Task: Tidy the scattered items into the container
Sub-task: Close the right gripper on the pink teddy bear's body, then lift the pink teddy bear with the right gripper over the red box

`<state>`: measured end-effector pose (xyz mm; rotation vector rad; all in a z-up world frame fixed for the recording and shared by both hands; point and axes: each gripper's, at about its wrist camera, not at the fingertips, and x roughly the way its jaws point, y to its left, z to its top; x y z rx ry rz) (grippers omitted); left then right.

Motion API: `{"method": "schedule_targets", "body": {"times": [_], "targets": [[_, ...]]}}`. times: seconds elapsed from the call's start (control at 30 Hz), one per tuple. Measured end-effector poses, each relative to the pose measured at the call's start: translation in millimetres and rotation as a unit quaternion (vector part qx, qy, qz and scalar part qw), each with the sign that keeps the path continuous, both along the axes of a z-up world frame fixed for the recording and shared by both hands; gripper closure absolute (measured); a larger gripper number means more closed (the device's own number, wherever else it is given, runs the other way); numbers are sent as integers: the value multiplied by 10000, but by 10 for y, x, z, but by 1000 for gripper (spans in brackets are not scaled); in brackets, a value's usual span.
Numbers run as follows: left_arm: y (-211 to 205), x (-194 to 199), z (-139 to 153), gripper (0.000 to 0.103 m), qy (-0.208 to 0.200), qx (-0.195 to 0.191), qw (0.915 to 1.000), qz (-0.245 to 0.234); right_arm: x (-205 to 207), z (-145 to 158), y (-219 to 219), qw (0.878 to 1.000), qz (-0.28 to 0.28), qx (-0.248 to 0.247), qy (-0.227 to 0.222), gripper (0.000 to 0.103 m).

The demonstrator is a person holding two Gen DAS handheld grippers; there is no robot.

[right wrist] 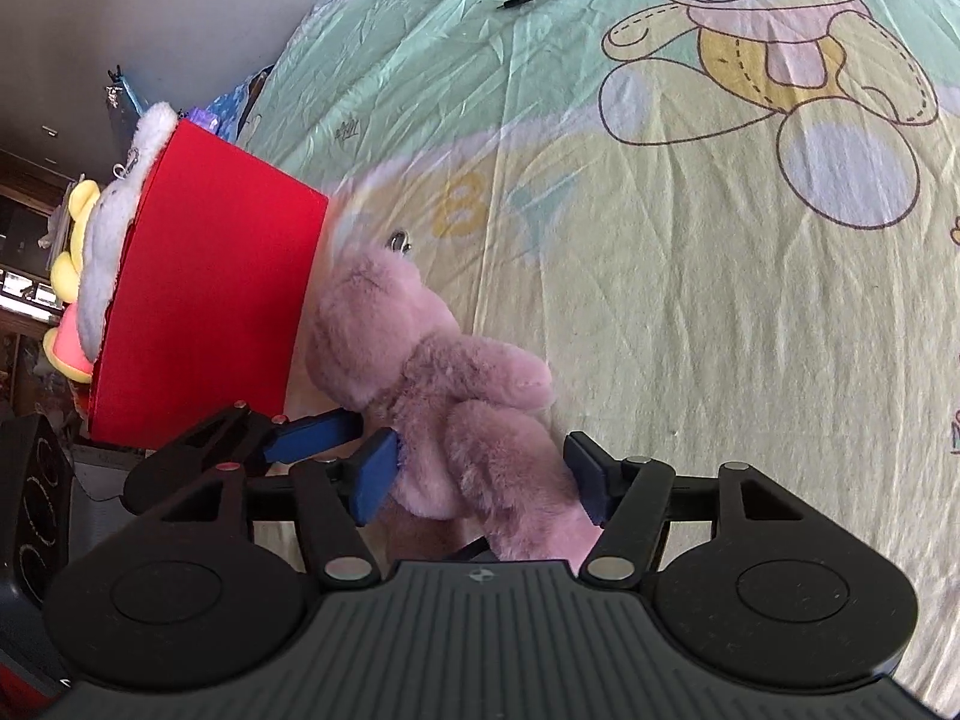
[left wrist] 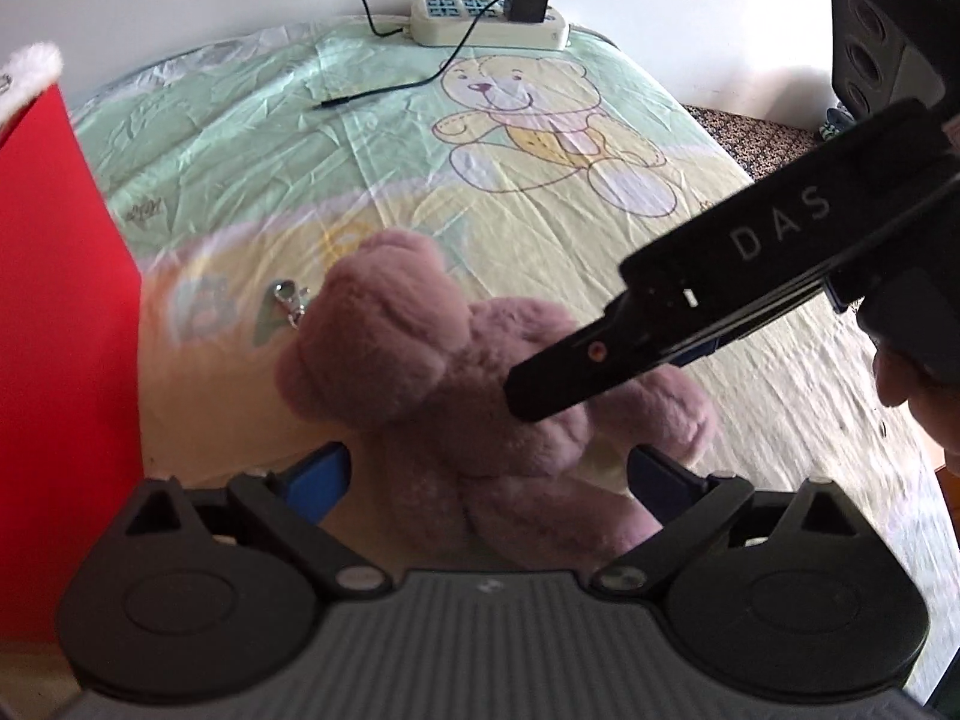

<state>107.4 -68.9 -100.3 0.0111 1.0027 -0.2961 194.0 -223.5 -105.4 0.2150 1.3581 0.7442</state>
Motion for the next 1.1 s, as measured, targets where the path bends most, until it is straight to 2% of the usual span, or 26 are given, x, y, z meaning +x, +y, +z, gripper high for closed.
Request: {"method": "schedule_targets", "body": {"times": [0.1,0.2,0.37,0.53,0.6,0.7,0.8,0.97,1.1], "targets": [[-23,26,-66,19,43,-16,9999,96,13,-26,2,9999,-62,75,104,39],[-81,-5,-38,26,-68,102,9999,67,-29,-31,-50,9997,-39,96,222,40],[-29,-105,-28,26,127,-233,9995,196,-110,-37,-137,9996,-55,99,269,42],[-50,-159,-35,27,195,-340,9989,256,-211,-31,-171,9994,42,123,321,40],[-47,-172,-39,30,194,-409,9986,272,-254,-35,-191,9994,-34,144,319,41],[-56,-197,-49,40,92,-390,9986,337,-330,-48,-203,9992,-161,179,328,45],[-91,-215,-51,41,20,-330,9988,372,-409,-39,-202,9992,-289,95,270,52],[-168,-273,-53,43,-26,-289,9992,289,-509,-55,-334,9965,-710,228,375,54],[-212,-304,-11,44,-43,-334,9992,225,-623,89,-448,9949,-925,355,182,55]]}}
